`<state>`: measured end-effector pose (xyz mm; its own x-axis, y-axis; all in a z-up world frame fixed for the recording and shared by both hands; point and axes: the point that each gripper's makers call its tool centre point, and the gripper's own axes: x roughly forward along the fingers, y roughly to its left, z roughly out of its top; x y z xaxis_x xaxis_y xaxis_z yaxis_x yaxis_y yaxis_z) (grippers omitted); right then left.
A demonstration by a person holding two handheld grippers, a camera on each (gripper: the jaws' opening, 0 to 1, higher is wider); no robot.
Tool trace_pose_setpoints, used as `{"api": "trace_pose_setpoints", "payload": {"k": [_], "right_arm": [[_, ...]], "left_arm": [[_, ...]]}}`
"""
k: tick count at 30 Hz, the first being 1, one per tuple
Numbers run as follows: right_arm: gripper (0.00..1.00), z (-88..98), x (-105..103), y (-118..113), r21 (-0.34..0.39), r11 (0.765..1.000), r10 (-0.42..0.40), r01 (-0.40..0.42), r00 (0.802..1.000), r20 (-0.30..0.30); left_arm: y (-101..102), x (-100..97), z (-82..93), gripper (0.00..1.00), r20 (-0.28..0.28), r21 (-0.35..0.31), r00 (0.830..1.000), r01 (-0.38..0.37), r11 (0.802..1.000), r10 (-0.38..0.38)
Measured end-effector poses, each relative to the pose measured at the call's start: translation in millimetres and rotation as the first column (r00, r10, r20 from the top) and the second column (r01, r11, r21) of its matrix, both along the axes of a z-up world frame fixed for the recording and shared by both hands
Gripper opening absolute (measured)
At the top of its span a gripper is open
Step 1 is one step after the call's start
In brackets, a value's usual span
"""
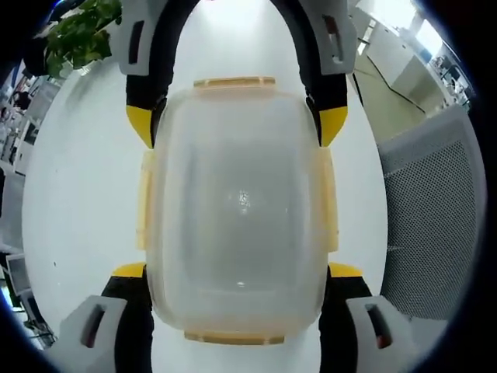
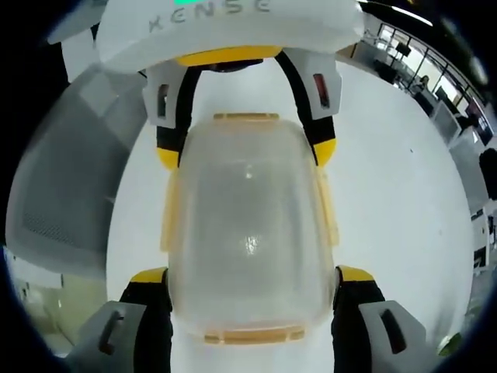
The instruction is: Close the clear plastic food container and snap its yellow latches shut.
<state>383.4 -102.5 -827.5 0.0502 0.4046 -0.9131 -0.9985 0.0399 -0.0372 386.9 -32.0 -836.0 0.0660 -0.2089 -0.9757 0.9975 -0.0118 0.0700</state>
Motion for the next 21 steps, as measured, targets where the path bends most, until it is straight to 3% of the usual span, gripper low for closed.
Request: {"api": "trace_pose_setpoints", "payload": {"k": [21], "right_arm": [[0.86,-1.0,-4.0,6.0,0.008,1.000,-0.011,0.011,1.000,0.002]], "left_arm": [[7.0,-3.7,-1.3,0.90,0.005,0.009,1.000,0.010,1.000,-0.011]]}}
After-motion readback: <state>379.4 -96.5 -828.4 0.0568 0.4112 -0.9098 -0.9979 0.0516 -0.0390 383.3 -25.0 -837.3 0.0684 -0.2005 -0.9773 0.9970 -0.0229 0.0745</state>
